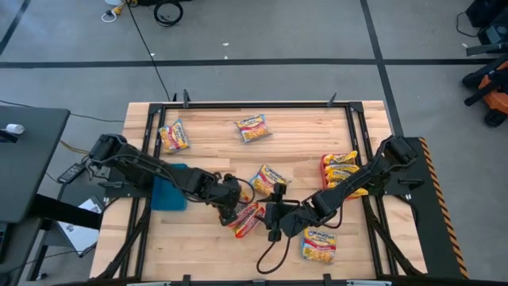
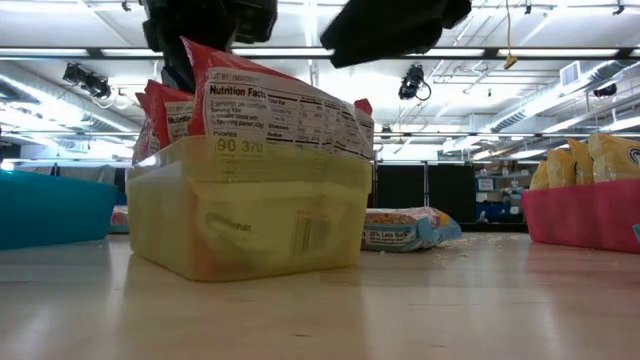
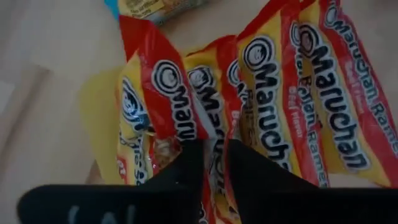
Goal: Sort Maruchan noodles
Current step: Adjust the red noodle packs in the yellow bin, then adjust the yellow bin on the table
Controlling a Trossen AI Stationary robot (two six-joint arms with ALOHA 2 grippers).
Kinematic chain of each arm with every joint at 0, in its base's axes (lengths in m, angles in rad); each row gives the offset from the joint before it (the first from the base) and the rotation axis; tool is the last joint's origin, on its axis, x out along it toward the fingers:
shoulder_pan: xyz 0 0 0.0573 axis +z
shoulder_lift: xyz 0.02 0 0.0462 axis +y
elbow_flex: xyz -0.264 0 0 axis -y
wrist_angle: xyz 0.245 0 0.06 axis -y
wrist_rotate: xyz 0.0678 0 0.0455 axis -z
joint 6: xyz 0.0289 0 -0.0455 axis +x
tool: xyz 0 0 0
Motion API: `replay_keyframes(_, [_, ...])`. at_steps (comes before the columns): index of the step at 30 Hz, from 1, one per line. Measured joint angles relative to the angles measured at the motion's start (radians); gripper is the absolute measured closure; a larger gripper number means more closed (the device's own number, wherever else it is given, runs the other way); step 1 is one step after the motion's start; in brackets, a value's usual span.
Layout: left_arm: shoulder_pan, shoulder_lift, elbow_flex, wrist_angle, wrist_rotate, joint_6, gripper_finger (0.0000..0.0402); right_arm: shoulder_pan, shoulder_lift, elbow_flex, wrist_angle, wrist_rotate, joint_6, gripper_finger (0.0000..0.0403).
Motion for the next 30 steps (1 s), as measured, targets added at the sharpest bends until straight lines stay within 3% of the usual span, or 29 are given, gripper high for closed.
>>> replay_keyframes(5, [0.009,-0.071,0.023,-0.077,0.016,0.033,0.0295,0.012,0.002,0.0,0.082,-0.231,-0.023,0.0163])
replay_keyframes(10, [0.01,-0.169,0.039,-0.159,0.009,0.074,0.029,0.056,0.048,0.001,0.094,-0.274,-0.041,0.0163])
replay_keyframes(15, [0.011,-0.212,0.039,-0.43,-0.148,-0.006,0.029,0.091,0.143,0.0,0.192,-0.327,-0.033,0.0163])
replay_keyframes(18, [0.013,-0.212,-0.001,-0.507,-0.169,-0.058,0.029,0.095,0.196,0.0,0.216,-0.318,-0.015,0.0163])
replay_keyframes(26, [0.014,-0.209,-0.259,-0.208,-0.091,-0.034,0.0303,0.04,0.226,0.0,0.171,-0.123,0.027,0.0163])
replay_keyframes(30, [0.01,-0.21,-0.354,-0.018,-0.056,0.027,0.0308,-0.003,0.216,0.0,0.126,-0.079,0.029,0.0163])
